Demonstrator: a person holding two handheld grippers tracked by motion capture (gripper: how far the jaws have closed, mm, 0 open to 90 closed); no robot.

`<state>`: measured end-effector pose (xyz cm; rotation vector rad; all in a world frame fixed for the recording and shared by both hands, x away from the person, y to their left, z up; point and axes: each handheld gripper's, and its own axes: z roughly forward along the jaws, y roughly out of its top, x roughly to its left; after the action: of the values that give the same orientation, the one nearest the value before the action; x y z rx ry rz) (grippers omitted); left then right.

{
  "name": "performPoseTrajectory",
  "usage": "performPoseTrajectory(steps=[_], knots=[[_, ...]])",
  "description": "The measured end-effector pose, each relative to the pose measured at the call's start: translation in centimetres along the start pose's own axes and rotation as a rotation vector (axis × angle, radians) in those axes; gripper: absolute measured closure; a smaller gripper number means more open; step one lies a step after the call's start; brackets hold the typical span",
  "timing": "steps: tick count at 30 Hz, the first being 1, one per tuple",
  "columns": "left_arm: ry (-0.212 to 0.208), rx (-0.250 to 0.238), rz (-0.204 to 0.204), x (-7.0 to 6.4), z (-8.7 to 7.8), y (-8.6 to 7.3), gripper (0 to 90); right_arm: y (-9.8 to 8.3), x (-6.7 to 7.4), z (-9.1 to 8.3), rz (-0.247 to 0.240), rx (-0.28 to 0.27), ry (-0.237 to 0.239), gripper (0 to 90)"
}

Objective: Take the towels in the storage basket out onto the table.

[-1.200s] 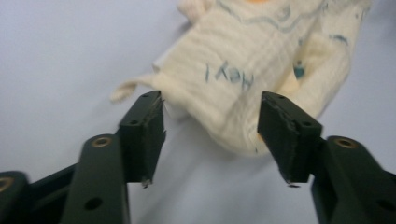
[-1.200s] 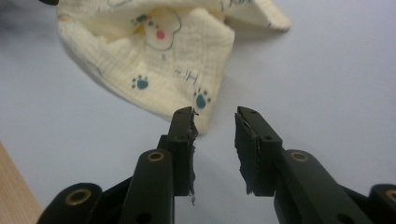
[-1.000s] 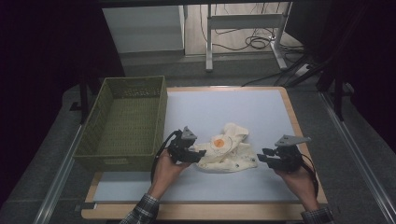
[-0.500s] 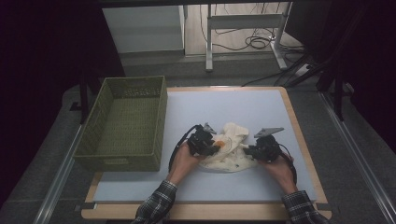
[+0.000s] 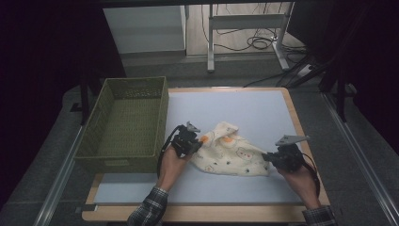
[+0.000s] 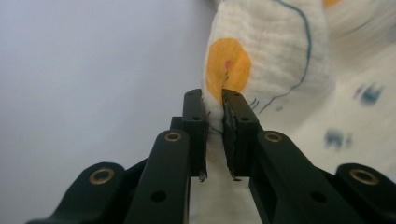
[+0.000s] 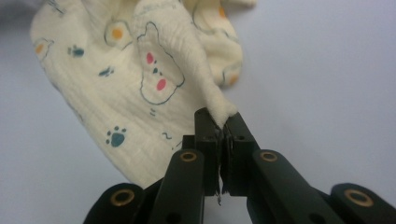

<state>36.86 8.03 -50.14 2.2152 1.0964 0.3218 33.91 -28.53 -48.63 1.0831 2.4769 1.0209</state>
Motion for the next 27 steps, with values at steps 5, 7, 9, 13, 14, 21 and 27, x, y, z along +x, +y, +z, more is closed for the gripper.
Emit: performPoseTrajectory(steps=[5,7,9,13,14,21,27], knots=[[0.006,0.03,-0.021,-0.2,-0.1,-1.5,67.7,-3.1,-0.1,-0.8,0.031,0.053,0.019,78.1],[0.01,0.007,-0.014,-0.3,-0.3,-1.1,54.9,-3.5,-0.4,-1.8,0.042,0.011,-0.003,68.4],[0.006,-0.013,-0.012,-0.5,-0.4,-0.3,53.3,-3.4,-0.6,-2.1,0.048,-0.003,-0.005,67.7],[-0.027,-0.054,0.005,-0.6,0.1,2.1,50.7,-1.3,-1.6,-2.1,0.044,-0.043,-0.032,67.4],[-0.039,-0.057,0.01,-0.6,0.3,2.5,50.7,-0.4,-1.7,-1.6,0.045,-0.047,-0.029,67.4],[-0.075,-0.07,0.066,-1.8,2.6,5.8,43.6,3.4,-2.0,3.0,0.022,-0.028,-0.017,67.3],[-0.079,-0.04,0.087,-2.4,4.6,6.5,42.1,5.0,-1.7,7.2,0.008,0.019,0.009,59.7]])
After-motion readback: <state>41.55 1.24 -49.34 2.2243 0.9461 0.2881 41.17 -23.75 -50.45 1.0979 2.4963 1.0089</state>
